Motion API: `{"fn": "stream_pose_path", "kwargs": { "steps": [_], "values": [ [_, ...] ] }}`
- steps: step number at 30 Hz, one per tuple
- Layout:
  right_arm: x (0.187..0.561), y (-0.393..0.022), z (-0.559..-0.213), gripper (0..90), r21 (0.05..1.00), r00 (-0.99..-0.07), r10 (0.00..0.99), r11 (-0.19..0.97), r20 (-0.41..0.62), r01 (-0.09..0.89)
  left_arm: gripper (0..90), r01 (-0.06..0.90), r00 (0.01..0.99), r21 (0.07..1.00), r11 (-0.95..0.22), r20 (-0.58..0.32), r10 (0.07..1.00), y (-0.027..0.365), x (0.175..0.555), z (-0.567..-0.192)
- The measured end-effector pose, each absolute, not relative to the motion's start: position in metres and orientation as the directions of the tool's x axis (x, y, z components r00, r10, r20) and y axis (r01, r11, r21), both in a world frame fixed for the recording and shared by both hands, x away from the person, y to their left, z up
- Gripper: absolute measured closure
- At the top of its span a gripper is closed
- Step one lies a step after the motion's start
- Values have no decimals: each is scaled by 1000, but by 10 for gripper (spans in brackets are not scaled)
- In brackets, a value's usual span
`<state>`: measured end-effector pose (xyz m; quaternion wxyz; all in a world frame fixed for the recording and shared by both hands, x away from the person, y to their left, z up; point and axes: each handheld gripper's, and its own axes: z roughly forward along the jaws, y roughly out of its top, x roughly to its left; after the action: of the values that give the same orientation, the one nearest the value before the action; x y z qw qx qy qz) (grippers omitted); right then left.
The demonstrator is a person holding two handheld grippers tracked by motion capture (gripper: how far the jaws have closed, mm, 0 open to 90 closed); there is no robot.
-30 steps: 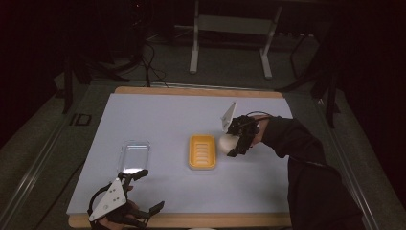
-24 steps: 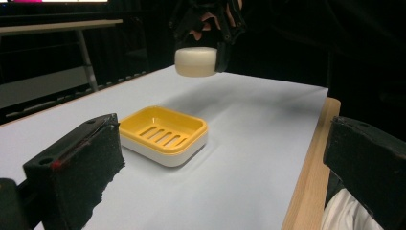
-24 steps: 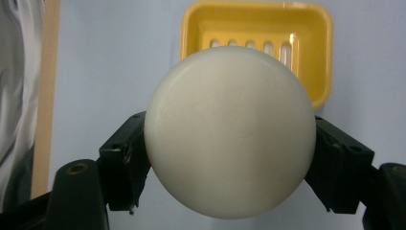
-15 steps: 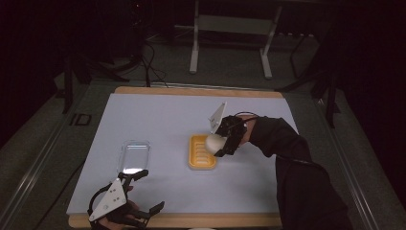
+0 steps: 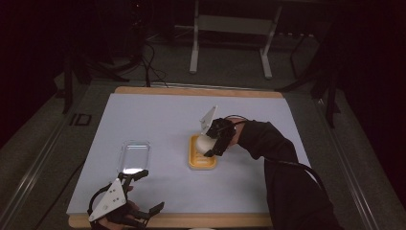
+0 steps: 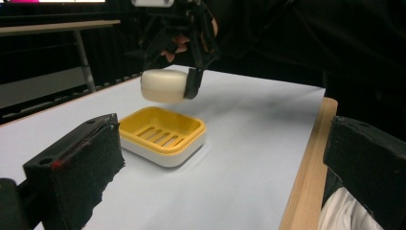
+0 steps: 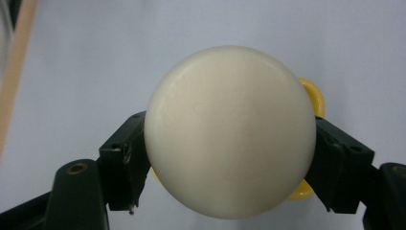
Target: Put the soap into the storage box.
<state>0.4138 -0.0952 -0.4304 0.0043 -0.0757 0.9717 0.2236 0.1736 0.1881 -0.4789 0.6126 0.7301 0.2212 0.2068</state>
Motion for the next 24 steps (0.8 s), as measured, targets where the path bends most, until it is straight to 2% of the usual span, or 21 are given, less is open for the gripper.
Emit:
{"fn": "stream_pose_path", "kwargs": {
  "steps": [6, 24],
  "values": [
    [421, -90, -445, 252, 420, -995, -97, 902, -26, -99, 0, 71, 817, 985, -154, 32, 576, 188, 174, -479],
    [428, -78, -487, 251, 332, -996, -55, 940, -74, -76, 1, 68, 820, 986, -152, 32, 572, 188, 174, -479]
  ]
}}
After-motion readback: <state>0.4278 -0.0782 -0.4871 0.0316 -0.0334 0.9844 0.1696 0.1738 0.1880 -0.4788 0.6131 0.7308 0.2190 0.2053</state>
